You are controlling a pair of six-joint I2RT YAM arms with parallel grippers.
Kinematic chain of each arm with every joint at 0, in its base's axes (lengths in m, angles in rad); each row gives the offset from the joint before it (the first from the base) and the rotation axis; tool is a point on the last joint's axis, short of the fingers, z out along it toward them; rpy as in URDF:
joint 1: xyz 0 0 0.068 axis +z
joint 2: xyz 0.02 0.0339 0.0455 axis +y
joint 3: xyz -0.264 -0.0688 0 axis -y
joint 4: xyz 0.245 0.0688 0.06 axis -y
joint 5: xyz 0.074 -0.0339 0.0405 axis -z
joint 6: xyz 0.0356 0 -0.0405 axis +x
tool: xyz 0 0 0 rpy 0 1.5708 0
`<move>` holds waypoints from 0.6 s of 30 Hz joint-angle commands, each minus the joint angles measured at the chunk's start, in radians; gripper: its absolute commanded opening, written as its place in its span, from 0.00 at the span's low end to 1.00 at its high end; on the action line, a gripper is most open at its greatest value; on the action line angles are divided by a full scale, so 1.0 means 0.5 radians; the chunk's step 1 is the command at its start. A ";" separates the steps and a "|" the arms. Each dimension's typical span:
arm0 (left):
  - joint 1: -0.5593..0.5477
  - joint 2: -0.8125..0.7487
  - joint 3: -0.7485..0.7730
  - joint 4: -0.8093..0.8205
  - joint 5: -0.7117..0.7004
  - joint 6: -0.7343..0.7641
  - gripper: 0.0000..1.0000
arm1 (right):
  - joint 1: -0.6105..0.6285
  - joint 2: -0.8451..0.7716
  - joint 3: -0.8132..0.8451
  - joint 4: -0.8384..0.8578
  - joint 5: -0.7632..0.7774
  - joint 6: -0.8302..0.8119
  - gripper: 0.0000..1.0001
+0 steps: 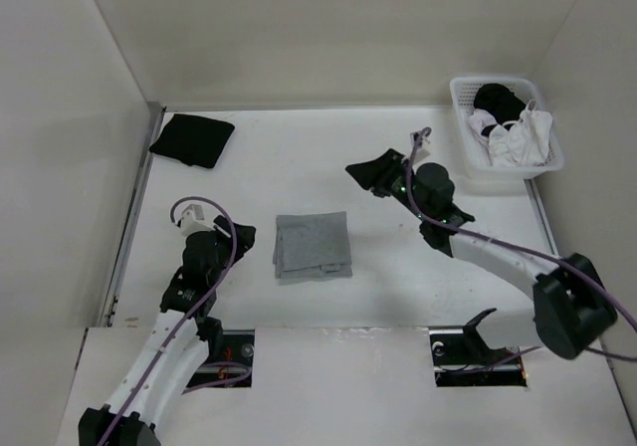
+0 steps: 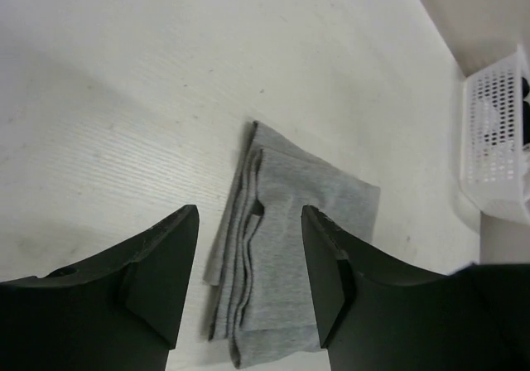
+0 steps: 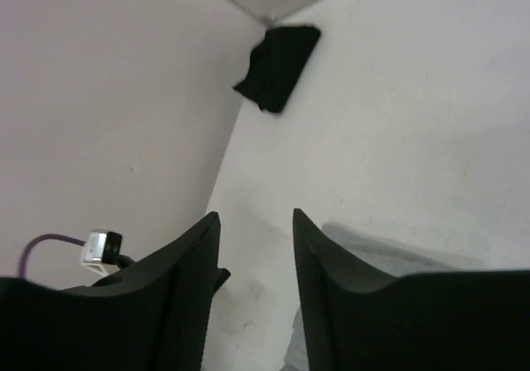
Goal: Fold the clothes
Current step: Fold the tank top
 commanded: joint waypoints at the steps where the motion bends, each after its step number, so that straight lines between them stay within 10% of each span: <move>1: 0.107 0.046 0.091 -0.085 0.115 0.137 0.53 | -0.058 -0.292 -0.173 -0.171 0.207 -0.295 0.47; 18: 0.341 0.248 0.155 -0.082 0.278 0.171 0.55 | -0.402 -0.661 -0.769 0.044 0.582 -0.308 0.61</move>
